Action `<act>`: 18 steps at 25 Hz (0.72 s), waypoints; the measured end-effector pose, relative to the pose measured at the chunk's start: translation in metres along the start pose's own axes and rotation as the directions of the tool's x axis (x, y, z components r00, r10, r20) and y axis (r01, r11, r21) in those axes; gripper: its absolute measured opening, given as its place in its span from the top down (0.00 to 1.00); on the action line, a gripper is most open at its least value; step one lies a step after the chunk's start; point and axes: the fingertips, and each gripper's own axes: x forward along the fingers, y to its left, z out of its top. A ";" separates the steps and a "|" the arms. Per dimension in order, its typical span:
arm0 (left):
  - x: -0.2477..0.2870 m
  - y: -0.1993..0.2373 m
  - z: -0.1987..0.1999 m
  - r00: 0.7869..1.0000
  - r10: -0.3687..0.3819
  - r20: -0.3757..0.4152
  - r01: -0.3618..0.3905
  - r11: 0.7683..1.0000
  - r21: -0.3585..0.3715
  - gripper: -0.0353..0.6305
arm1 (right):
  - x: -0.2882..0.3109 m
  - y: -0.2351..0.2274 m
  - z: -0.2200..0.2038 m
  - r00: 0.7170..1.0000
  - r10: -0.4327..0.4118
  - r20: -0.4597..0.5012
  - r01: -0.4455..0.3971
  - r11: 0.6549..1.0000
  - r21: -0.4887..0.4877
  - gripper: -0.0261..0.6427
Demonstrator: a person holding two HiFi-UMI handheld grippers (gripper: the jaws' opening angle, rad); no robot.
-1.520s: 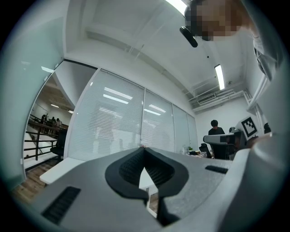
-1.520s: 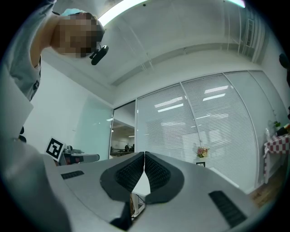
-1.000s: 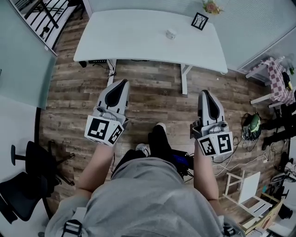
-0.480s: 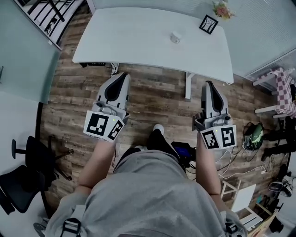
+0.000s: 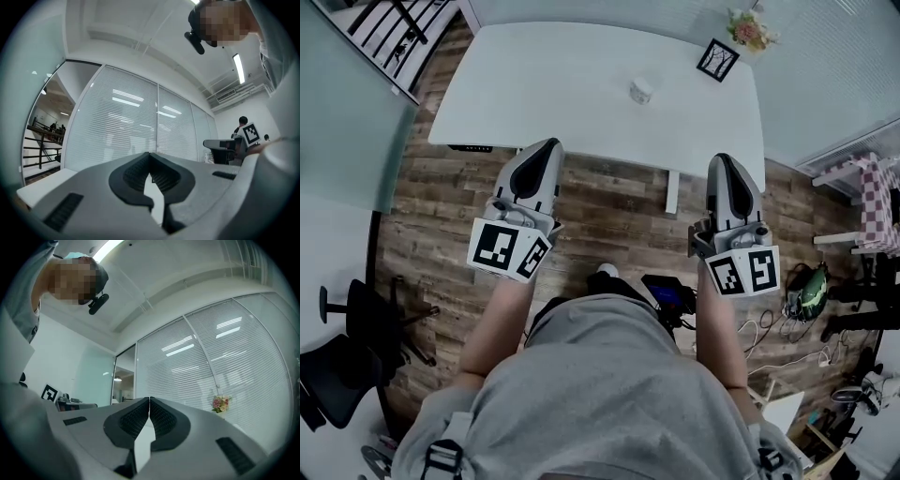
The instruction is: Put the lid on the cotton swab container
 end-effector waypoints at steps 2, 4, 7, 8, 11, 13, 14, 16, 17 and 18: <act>0.013 0.002 0.000 1.000 0.015 0.005 -0.015 1.000 0.006 0.95 | 0.009 -0.012 -0.003 1.000 0.013 -0.003 -0.013 1.000 0.005 0.92; 0.023 0.003 0.001 1.000 0.031 0.008 -0.031 0.999 0.017 0.95 | 0.017 -0.023 -0.006 1.000 0.024 -0.004 -0.024 1.000 0.012 0.92; 0.037 0.006 -0.005 0.999 0.050 0.002 -0.050 0.998 0.026 0.95 | 0.028 -0.040 -0.013 1.000 0.029 -0.008 -0.029 0.999 0.026 0.92; 0.040 0.008 -0.007 0.998 0.055 -0.002 -0.055 0.998 0.025 0.95 | 0.030 -0.042 -0.015 0.999 0.030 -0.010 -0.030 0.999 0.030 0.92; 0.037 0.013 -0.008 0.998 0.063 -0.007 -0.062 0.998 0.022 0.95 | 0.034 -0.037 -0.017 0.999 0.040 -0.011 -0.040 0.999 0.035 0.92; 0.046 0.017 -0.008 0.998 0.060 -0.006 -0.060 0.998 0.024 0.95 | 0.042 -0.041 -0.020 0.999 0.042 -0.010 -0.042 0.998 0.041 0.92; 0.056 0.020 -0.010 0.998 0.057 -0.007 -0.057 0.998 0.025 0.95 | 0.048 -0.048 -0.024 0.999 0.039 -0.012 -0.038 0.998 0.047 0.92; 0.074 0.028 -0.015 0.999 0.051 -0.014 -0.050 0.998 0.023 0.95 | 0.061 -0.059 -0.032 0.999 0.028 -0.019 -0.027 0.998 0.058 0.92; 0.081 0.033 -0.017 0.999 0.048 -0.017 -0.047 0.999 0.021 0.95 | 0.067 -0.062 -0.035 0.999 0.023 -0.022 -0.022 0.998 0.061 0.92; 0.087 0.039 -0.019 0.999 0.045 -0.019 -0.044 0.999 0.017 0.95 | 0.074 -0.064 -0.037 0.999 0.020 -0.025 -0.018 0.998 0.062 0.92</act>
